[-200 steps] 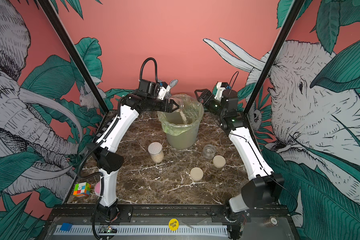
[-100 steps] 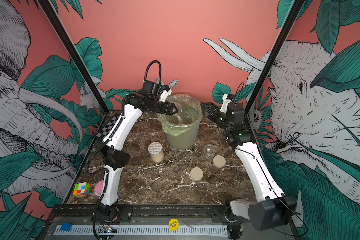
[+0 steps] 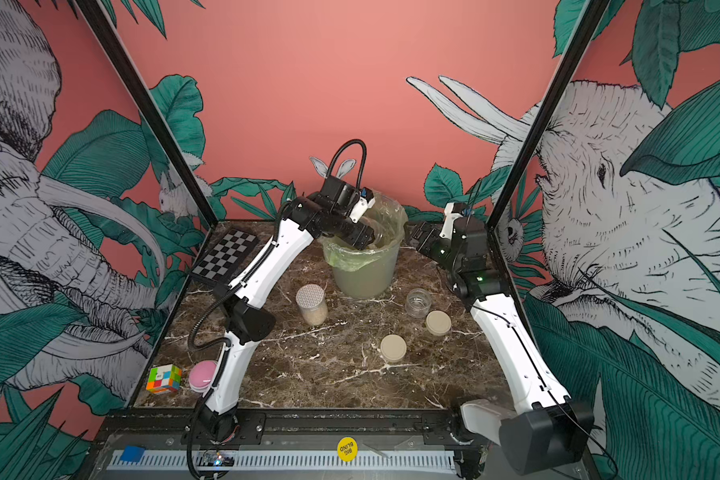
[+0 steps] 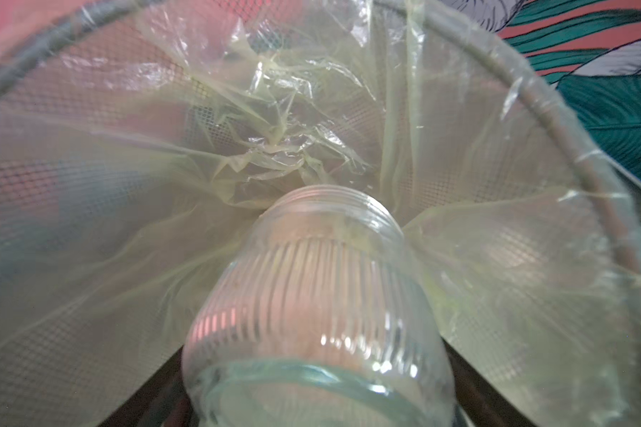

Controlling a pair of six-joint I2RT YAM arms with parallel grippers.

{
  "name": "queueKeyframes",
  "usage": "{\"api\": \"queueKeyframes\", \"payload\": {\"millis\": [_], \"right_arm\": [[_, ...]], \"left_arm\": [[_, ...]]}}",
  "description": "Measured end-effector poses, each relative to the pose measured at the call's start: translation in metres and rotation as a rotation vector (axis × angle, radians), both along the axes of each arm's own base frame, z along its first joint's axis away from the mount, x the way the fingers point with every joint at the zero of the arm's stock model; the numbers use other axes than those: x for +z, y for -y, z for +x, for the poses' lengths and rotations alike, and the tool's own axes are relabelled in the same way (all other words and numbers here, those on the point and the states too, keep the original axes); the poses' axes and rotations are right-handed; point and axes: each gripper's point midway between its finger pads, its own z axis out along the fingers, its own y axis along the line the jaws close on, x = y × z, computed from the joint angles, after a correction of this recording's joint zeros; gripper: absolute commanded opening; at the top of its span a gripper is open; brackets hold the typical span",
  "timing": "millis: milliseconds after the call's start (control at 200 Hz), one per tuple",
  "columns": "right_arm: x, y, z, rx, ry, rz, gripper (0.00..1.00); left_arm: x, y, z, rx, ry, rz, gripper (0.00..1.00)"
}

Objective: Empty moldy rice from jars
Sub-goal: Pour the moldy rice from the jar into the trash bin.

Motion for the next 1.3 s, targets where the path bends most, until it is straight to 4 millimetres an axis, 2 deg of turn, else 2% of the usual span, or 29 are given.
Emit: {"api": "queueKeyframes", "payload": {"millis": [215,475,690,845,955,1140,1300], "right_arm": [[0.004,0.008,-0.002,-0.023,0.020,-0.016,0.93],[-0.008,0.014,-0.006,-0.049,0.003,-0.030,0.93],[-0.017,0.015,-0.006,-0.053,-0.014,-0.028,0.93],[-0.021,0.016,-0.005,-0.061,-0.021,-0.026,0.93],[-0.023,0.016,-0.005,-0.068,-0.028,-0.020,0.93],[-0.022,0.017,-0.004,-0.076,-0.018,-0.014,0.93],[-0.022,0.017,-0.003,-0.077,-0.018,-0.014,0.93]], "left_arm": [[0.002,-0.012,0.011,-0.077,0.169,0.194,0.00],[0.015,0.011,-0.002,-0.240,0.421,0.475,0.00],[0.024,0.013,-0.004,-0.285,0.524,0.626,0.00],[0.023,0.004,0.004,-0.280,0.514,0.627,0.00],[0.020,-0.012,0.013,-0.252,0.490,0.641,0.00],[0.011,-0.033,0.020,-0.203,0.372,0.509,0.00],[0.030,-0.055,0.023,-0.120,0.327,0.381,0.00]]}}
